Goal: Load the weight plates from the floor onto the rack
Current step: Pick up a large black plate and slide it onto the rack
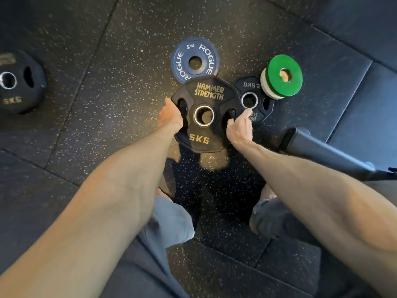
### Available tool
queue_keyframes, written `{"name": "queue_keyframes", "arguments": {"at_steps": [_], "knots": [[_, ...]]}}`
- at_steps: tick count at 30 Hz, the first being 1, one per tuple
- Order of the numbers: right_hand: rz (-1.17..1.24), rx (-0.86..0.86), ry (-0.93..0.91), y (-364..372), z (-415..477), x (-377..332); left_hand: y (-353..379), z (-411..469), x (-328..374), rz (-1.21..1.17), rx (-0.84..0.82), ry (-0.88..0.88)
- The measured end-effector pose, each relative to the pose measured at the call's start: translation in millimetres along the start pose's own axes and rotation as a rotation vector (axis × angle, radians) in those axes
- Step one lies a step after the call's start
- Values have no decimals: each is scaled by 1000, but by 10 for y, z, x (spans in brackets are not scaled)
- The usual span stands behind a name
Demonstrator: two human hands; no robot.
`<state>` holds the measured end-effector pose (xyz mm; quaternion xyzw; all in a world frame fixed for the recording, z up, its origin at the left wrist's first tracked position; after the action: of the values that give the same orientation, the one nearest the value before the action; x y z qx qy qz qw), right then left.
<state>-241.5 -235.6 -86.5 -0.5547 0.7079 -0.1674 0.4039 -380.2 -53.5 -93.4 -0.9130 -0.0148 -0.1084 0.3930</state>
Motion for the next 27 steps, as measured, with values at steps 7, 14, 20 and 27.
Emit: {"name": "queue_keyframes", "arguments": {"at_steps": [7, 14, 20, 27], "knots": [[43, 100, -30, -1443, -1109, -545, -1290, -1387, 555, -28, 8, 60], [225, 239, -3, -3007, -2348, -965, -2527, -2900, 1264, 15, 50, 130], [549, 468, -23, -4073, -3278, -993, -3091, -3913, 1880, -32, 32, 305], [692, 947, 40, -4808, -4552, -505, -3122, -5039, 2395, 81, -58, 681]]}}
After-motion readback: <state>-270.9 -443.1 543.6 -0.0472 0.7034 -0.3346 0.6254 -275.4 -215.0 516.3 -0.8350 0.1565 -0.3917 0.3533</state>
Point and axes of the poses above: each hand's wrist, its own z-axis towards the middle knuckle, its own y-axis out of the palm, x = y × z, the point moved 5 cm from there along z, towards the middle knuckle
